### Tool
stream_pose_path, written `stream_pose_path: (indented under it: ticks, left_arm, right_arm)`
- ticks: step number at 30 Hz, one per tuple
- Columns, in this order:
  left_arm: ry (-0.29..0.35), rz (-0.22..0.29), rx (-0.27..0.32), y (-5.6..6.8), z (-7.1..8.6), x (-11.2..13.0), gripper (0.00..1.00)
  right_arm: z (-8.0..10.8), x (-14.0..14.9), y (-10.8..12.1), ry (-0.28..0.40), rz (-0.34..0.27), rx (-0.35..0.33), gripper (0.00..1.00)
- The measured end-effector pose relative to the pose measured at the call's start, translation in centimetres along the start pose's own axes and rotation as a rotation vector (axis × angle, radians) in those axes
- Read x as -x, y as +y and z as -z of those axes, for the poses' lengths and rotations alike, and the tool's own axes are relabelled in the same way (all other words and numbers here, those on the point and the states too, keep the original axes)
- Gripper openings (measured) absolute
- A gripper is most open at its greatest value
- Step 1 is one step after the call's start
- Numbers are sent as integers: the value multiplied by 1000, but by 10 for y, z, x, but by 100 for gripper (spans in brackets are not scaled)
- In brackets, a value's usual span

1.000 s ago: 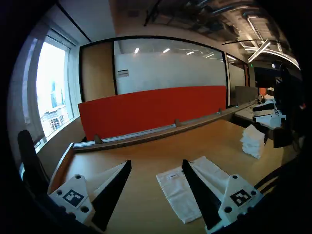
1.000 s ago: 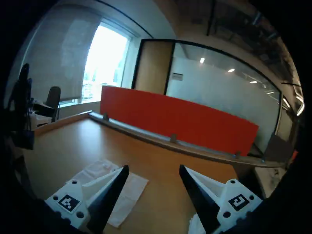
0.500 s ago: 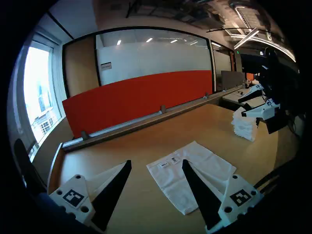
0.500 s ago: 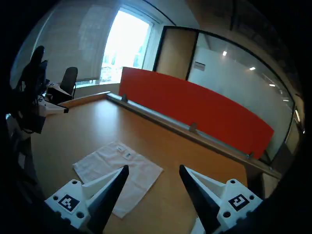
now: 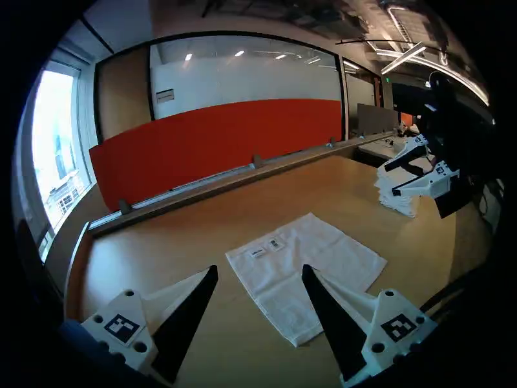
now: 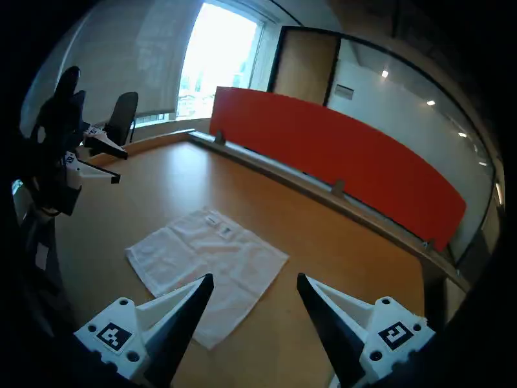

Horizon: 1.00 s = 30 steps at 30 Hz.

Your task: Fold towel

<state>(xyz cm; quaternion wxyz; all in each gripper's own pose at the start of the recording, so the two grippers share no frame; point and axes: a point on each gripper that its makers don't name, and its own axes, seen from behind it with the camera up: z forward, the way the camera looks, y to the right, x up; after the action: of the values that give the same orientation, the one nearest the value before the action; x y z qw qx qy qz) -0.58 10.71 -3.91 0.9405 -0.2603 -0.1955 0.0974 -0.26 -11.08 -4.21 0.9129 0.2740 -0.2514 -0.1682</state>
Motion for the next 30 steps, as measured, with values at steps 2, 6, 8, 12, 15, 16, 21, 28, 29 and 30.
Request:
stream_pose_path:
  ticks: [2, 6, 8, 12, 15, 16, 21, 28, 29, 30]
  left_arm:
    - [-12, -3, 10, 4, -3, 9, 97]
    - [-35, -8, 24, 11, -8, 25, 97]
    - [-47, -11, 31, 14, -11, 33, 97]
    - [-74, -20, 47, 20, -16, 48, 97]
    - [-97, -32, 57, 24, -19, 60, 97]
    - [-102, -35, 62, 26, -20, 63, 97]
    - [-129, -32, 81, 33, -26, 78, 97]
    - [-174, -31, 111, 44, -35, 102, 97]
    - [-180, -33, 115, 45, -36, 105, 97]
    - [-186, -35, 120, 47, -37, 108, 97]
  right_arm:
    - [-4, 8, -4, -11, -3, -8, 100]
    - [-12, 25, -11, -38, -8, -27, 100]
    - [-17, 33, -15, -50, -10, -38, 100]
    - [-25, 46, -22, -71, -9, -55, 100]
    - [-31, 56, -28, -89, -4, -67, 100]
    - [-33, 60, -30, -96, -1, -73, 100]
    - [-40, 77, -39, -130, 13, -97, 100]
    - [-48, 102, -48, -180, 18, -122, 100]
    - [-49, 105, -49, -185, 17, -126, 100]
    - [-50, 108, -50, -191, 17, -130, 100]
